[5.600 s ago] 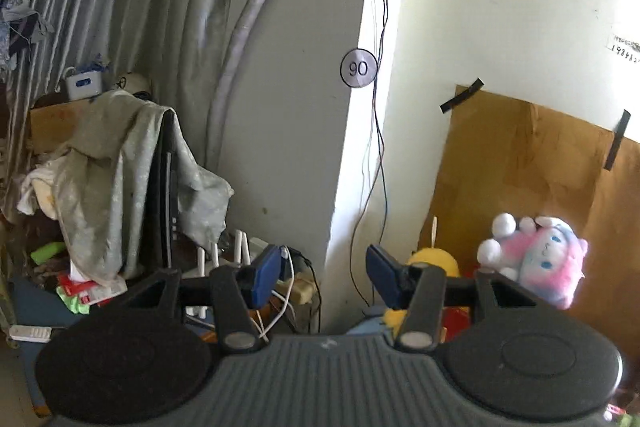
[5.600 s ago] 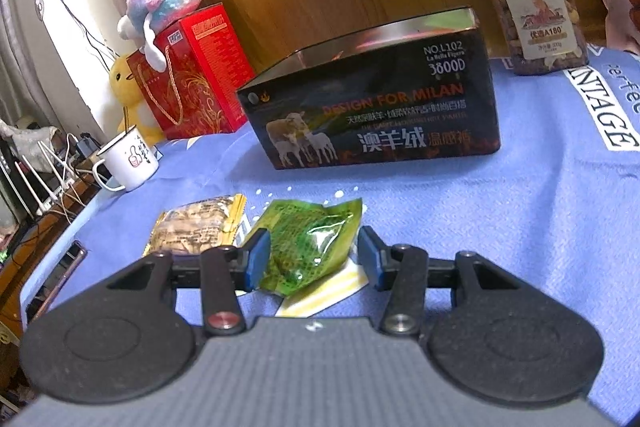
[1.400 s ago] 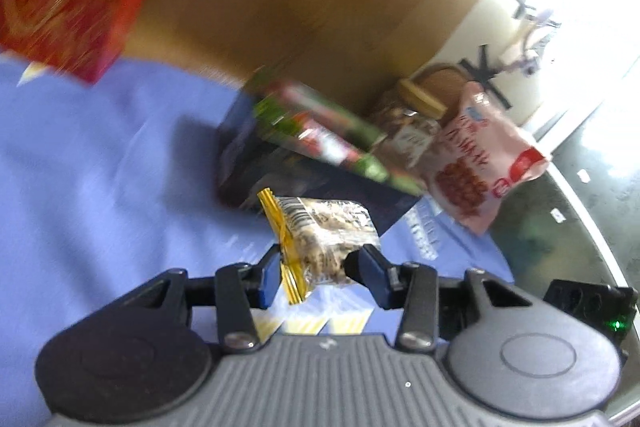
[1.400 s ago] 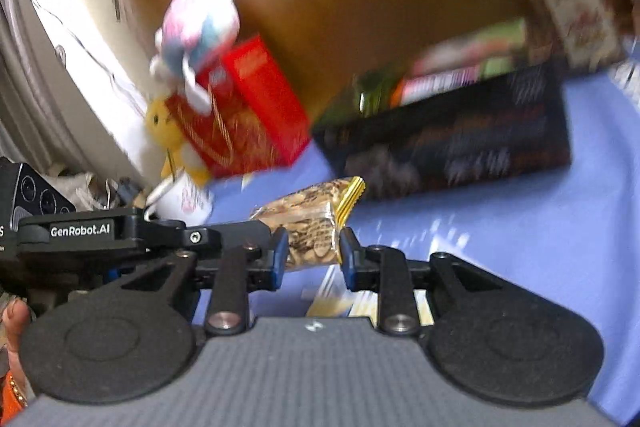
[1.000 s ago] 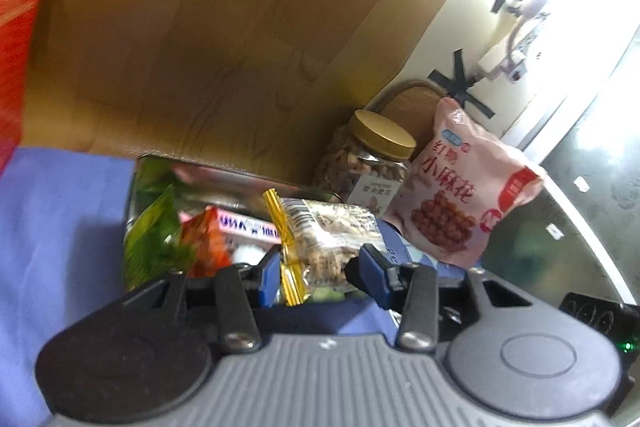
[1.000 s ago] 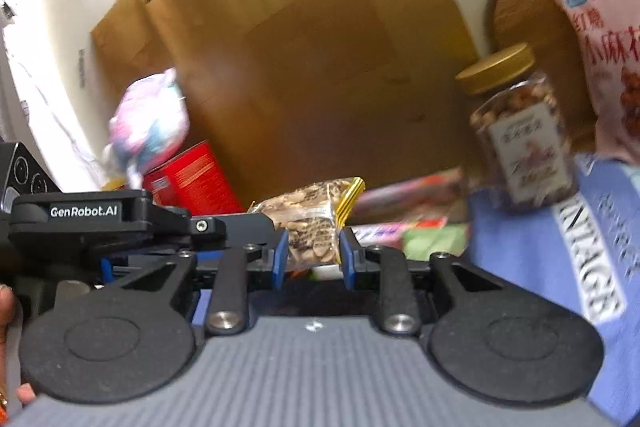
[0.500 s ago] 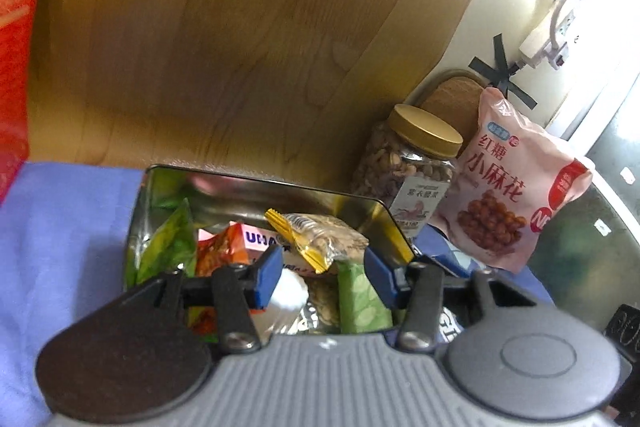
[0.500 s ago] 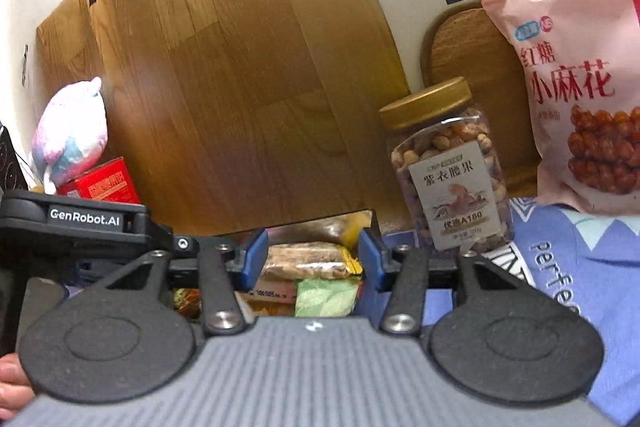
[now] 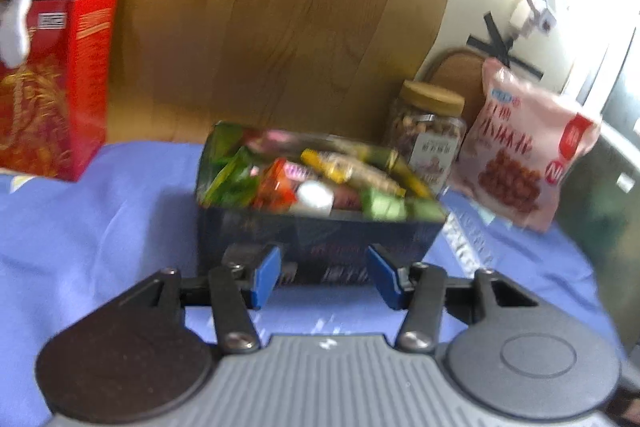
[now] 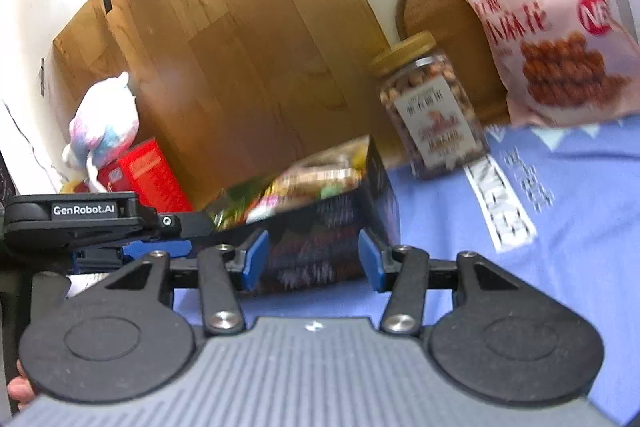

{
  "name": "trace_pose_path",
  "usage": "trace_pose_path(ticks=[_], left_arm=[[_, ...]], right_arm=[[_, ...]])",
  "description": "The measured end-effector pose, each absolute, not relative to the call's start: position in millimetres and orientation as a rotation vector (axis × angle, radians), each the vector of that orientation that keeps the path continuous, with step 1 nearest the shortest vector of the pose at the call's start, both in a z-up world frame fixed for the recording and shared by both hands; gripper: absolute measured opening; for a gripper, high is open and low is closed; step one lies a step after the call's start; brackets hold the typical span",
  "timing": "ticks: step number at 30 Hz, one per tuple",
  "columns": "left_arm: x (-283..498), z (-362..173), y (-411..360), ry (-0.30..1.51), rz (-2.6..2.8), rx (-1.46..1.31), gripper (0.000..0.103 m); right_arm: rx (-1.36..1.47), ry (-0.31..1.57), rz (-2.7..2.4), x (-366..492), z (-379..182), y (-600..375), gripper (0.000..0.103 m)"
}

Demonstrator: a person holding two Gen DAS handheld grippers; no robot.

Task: Organize snacks

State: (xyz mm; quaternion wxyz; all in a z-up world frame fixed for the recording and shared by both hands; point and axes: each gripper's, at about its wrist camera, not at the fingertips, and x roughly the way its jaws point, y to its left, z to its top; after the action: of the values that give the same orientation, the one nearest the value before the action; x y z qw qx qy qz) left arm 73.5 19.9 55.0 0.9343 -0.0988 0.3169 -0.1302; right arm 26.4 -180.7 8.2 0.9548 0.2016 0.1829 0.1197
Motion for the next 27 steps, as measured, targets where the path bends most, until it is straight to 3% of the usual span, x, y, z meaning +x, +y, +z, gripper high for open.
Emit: trace_pose_path(ticks=[12, 16, 19, 27], left_arm=[[13, 23, 13, 0.706, -0.126, -0.11, 0.061], [4, 26, 12, 0.688, -0.099, -0.081, 0.078], [-2, 30, 9, 0.67, -0.083, -0.043, 0.079], [-12, 32, 4, 0.631, -0.04, 0.032, 0.095]], right_arm=[[0.441, 0.467, 0.267, -35, -16, -173, 0.053], [0.467, 0.464, 0.275, -45, -14, -172, 0.053], [0.471, 0.451, 0.279, -50, -11, -171, 0.053], [0.47, 0.433, 0.286, -62, -6, -166, 0.053]])
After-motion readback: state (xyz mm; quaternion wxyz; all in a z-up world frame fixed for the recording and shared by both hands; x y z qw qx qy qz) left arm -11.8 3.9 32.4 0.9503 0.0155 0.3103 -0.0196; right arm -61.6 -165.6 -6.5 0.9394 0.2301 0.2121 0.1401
